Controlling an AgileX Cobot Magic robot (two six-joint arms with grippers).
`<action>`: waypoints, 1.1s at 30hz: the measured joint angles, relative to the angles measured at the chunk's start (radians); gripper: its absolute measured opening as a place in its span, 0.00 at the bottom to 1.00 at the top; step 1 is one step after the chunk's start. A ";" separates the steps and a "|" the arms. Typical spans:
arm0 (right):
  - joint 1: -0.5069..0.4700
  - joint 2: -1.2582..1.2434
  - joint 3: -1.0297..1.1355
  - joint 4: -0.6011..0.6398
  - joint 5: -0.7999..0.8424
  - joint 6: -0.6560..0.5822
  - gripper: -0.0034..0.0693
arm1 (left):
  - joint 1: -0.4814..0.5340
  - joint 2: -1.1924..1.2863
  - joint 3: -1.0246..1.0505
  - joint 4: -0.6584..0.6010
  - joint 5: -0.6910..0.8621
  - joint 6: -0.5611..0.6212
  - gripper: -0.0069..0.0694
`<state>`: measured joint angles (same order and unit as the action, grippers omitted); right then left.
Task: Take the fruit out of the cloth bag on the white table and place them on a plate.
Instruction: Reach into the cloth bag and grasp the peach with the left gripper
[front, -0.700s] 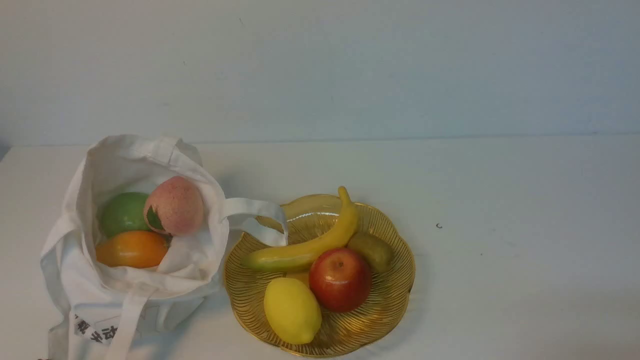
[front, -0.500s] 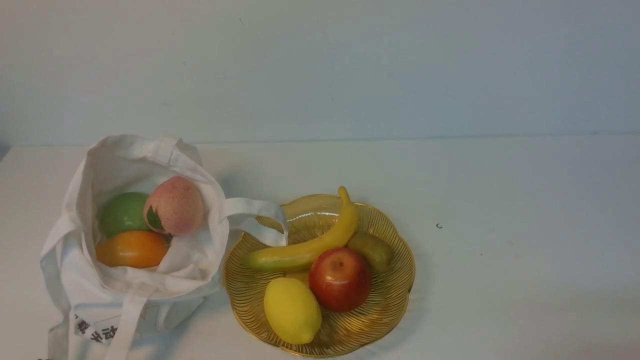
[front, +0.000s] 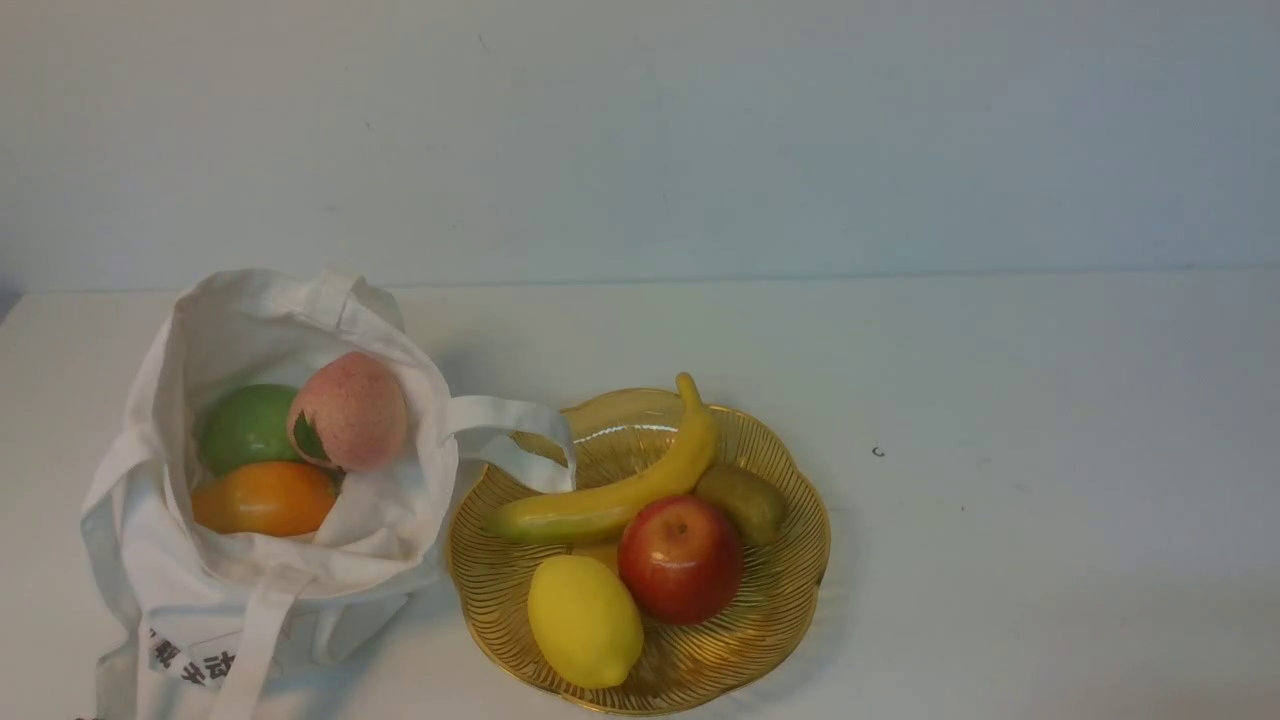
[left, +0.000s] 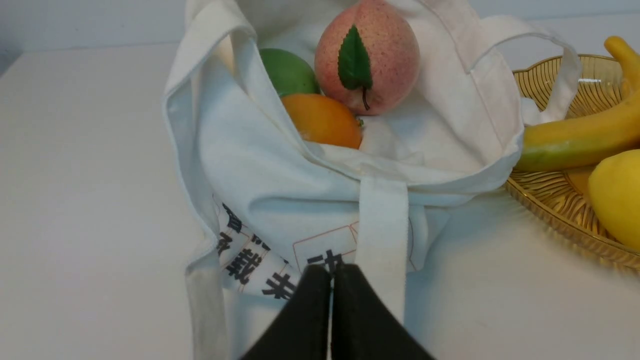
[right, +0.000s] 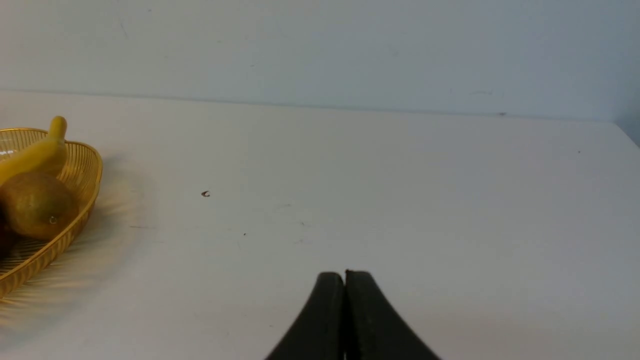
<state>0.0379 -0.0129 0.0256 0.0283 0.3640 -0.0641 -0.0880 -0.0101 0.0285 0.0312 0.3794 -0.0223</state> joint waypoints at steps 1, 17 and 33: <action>0.000 0.000 0.000 0.000 0.000 0.000 0.03 | 0.000 0.000 0.000 0.000 0.000 0.000 0.08; 0.000 0.000 0.000 0.000 0.000 0.000 0.03 | 0.000 0.000 -0.001 0.000 0.002 0.000 0.08; 0.000 0.000 0.000 0.000 0.000 0.000 0.03 | 0.000 0.000 0.000 -0.663 0.002 -0.309 0.08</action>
<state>0.0379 -0.0129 0.0256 0.0283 0.3640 -0.0641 -0.0880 -0.0101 0.0287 -0.6315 0.3812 -0.3309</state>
